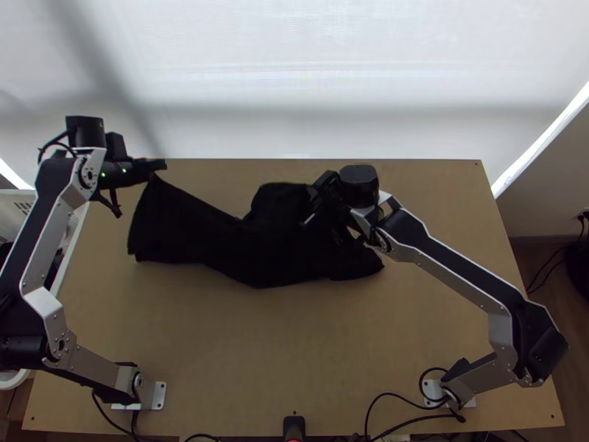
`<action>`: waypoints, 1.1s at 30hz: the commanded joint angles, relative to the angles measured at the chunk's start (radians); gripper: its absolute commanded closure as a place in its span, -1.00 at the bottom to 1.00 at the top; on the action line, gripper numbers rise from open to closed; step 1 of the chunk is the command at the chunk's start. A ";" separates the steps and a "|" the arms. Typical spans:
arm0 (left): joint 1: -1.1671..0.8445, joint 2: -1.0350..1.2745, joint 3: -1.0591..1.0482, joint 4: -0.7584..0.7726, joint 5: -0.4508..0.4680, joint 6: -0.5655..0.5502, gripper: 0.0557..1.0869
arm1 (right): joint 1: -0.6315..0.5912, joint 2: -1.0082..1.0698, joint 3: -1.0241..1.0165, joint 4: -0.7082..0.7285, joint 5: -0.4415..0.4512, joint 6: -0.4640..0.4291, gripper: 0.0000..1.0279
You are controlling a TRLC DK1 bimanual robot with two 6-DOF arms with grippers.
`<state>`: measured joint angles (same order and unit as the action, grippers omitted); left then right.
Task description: Fold the t-shirt
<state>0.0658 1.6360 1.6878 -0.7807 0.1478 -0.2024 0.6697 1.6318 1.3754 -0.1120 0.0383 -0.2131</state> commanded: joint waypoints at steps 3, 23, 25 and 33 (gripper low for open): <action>0.040 0.008 0.156 -0.049 -0.007 -0.019 0.92 | -0.067 -0.030 0.106 0.060 0.044 0.004 0.94; 0.072 0.042 -0.086 0.008 -0.007 -0.006 0.92 | -0.101 -0.125 -0.076 0.066 0.066 0.014 0.94; 0.062 0.065 -0.108 0.063 -0.007 -0.014 0.92 | -0.101 -0.125 -0.105 0.106 0.066 0.012 0.94; 0.023 0.292 0.000 0.169 -0.007 -0.029 0.92 | -0.101 -0.099 -0.145 0.149 0.069 0.018 0.94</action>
<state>0.1001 1.8305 1.6360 -0.6247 0.1455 -0.2104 0.5625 1.5230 1.2495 0.0051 0.0944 -0.2123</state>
